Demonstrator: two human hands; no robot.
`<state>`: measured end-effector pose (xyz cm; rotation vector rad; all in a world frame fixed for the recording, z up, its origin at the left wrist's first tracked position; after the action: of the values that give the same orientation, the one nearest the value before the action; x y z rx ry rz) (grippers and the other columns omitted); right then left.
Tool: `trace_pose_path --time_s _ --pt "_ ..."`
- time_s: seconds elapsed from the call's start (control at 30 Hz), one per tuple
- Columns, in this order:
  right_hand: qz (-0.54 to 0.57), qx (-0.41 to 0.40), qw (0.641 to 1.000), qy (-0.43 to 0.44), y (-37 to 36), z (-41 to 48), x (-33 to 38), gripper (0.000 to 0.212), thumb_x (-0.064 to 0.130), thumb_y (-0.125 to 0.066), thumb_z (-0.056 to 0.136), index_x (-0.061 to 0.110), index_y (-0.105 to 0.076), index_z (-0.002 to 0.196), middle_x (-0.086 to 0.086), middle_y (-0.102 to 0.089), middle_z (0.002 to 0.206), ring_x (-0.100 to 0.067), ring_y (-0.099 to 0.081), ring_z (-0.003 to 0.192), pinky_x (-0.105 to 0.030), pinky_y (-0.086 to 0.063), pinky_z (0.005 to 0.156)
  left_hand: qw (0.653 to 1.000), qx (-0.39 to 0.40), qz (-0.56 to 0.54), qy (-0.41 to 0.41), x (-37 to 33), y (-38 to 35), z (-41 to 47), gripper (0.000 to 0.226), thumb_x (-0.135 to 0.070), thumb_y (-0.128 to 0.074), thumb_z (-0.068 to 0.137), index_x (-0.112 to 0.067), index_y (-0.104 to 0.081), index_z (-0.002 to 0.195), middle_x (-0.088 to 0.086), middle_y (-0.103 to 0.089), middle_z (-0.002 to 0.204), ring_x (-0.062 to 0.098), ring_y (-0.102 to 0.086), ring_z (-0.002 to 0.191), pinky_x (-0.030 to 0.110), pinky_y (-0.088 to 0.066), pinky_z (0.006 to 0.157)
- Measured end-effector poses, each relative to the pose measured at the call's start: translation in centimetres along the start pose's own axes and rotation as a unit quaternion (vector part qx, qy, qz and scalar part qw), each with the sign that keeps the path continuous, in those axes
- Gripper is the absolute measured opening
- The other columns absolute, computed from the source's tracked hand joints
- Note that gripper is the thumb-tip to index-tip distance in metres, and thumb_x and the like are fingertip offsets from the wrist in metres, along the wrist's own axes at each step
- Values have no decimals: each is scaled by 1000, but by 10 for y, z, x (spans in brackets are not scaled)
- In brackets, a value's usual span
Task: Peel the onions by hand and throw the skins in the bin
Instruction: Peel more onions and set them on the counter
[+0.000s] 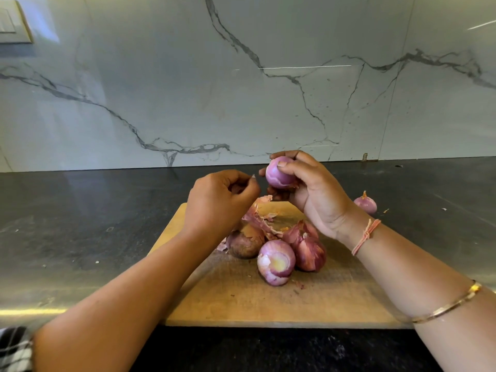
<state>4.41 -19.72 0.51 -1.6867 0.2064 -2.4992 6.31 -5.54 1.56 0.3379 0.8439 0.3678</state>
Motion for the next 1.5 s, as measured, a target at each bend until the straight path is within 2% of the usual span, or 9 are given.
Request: trace_pose_path --time_s 0.13,0.2,0.3,0.4,0.73,0.93,1.13,1.27,1.5 --pt "8 -16 1000 -4 4 0 -3 5 15 -62 89 14 -57 91 -21 -60 106 -25 -62 84 -34 -54 72 1000 19 -8 -7 -5 -2 -3 19 -54 -59 78 -38 -70 75 -25 -64 61 -5 -59 60 24 -50 57" --pt "-3 -22 1000 1 5 0 -3 14 21 -67 85 16 -56 91 -18 -62 103 -25 -63 86 -39 -55 78 999 27 -13 -10 -7 -3 -3 29 -56 -56 75 -35 -74 84 -24 -68 72 -7 -63 72 28 -56 69" --pt "-1 -21 1000 0 4 -2 0 29 28 -69 74 16 -52 93 -15 -64 99 -19 -66 77 -33 -56 68 999 39 -22 -26 -12 -5 -5 38 -60 -56 73 -34 -72 96 -22 -69 89 -4 -64 88 32 -57 78" --pt "2 -21 1000 -7 3 -4 -1 15 20 -60 87 16 -48 94 -7 -63 87 -12 -66 66 -26 -54 58 998 34 -33 -46 -18 -5 -6 43 -60 -57 70 -35 -70 103 -19 -68 99 -1 -63 95 31 -57 79" --pt "-142 -5 990 -22 0 -4 -7 9 26 -49 97 17 -50 100 0 -55 87 -13 -51 71 -26 -36 59 998 40 -23 -49 -21 -6 -8 47 -56 -60 71 -29 -69 108 -15 -70 100 1 -64 94 31 -57 79" --pt "-94 25 995 1 -2 -4 1 12 10 -58 89 12 -65 99 -5 -63 91 -8 -59 77 -16 -46 64 996 53 -57 -46 -21 -7 -8 39 -42 -63 75 -28 -68 111 -16 -70 97 0 -65 93 27 -57 80" --pt "-160 23 985 51 -3 -5 9 30 9 -68 82 19 -64 110 -5 -67 114 -16 -64 107 -33 -52 95 990 43 -134 -15 -14 -3 -5 20 -15 -65 85 -29 -71 99 -12 -73 85 4 -69 80 28 -57 78" --pt "-213 33 973 78 -5 -6 11 41 4 -67 84 15 -59 123 -6 -64 121 -18 -62 113 -39 -51 98 990 35 -138 -9 -13 -1 -4 23 -14 -67 84 -36 -70 91 -12 -73 82 9 -69 83 31 -56 80" --pt "-254 41 961 101 -8 -5 10 43 12 -73 77 17 -63 118 -7 -67 116 -19 -64 109 -42 -52 96 997 9 -77 -15 -12 2 -1 26 -10 -66 81 -25 -74 101 -11 -72 80 10 -67 79 28 -54 75"
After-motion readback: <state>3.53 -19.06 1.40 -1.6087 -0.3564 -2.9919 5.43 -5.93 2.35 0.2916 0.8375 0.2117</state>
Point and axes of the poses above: each hand's wrist, its own z-axis towards the middle knuckle, its own y-axis out of the back of the hand, x = y × z, the point moved 10 cm from there along z, towards the middle knuckle
